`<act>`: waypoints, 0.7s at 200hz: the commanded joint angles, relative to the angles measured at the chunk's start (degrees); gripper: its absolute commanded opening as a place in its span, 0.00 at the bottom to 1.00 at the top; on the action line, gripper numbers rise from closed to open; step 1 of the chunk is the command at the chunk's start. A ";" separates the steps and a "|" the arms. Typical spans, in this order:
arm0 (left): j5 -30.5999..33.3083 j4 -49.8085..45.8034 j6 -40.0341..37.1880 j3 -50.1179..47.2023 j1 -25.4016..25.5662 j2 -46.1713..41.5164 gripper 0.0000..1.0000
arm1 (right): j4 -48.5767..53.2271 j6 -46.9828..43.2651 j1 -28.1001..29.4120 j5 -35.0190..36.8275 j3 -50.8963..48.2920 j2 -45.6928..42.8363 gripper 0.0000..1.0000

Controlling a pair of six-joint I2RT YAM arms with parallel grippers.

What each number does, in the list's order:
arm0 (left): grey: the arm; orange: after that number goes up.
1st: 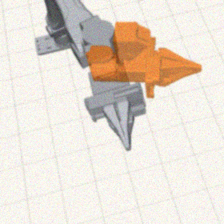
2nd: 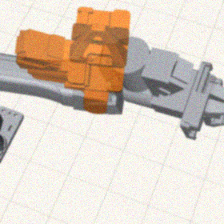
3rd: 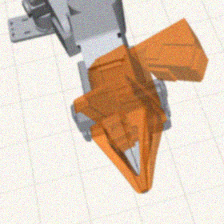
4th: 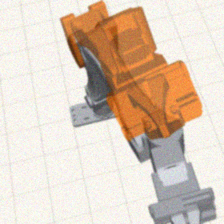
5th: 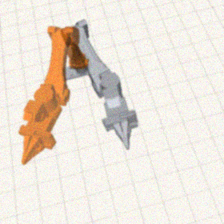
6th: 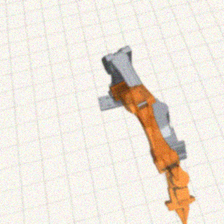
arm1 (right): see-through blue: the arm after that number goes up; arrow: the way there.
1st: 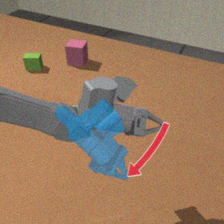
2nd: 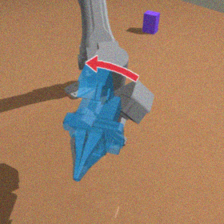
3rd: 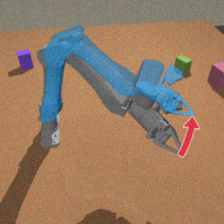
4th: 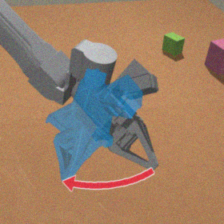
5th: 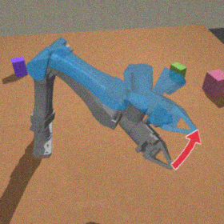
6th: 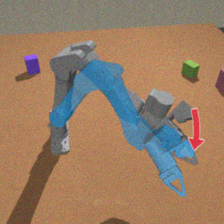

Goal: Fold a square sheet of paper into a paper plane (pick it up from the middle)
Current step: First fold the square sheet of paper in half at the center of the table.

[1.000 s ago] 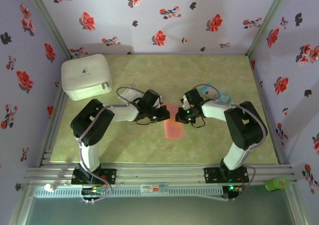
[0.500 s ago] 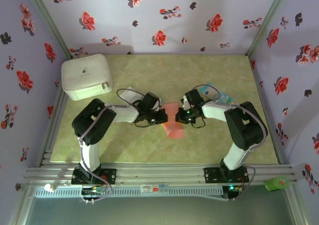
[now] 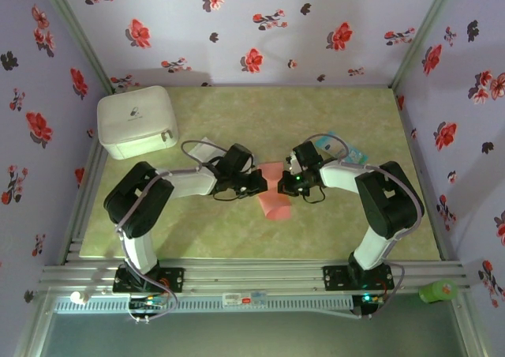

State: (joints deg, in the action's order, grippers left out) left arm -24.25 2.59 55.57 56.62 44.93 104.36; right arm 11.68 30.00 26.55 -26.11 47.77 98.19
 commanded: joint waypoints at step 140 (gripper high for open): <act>2.21 -5.40 -2.37 -2.67 0.94 -0.74 0.00 | 7.74 -0.03 -0.27 9.72 -3.30 1.85 0.00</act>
State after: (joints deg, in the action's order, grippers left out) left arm -24.10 3.42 55.22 53.15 45.50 106.37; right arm 11.44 30.00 26.55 -25.91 47.51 97.97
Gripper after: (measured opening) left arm 0.052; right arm 0.047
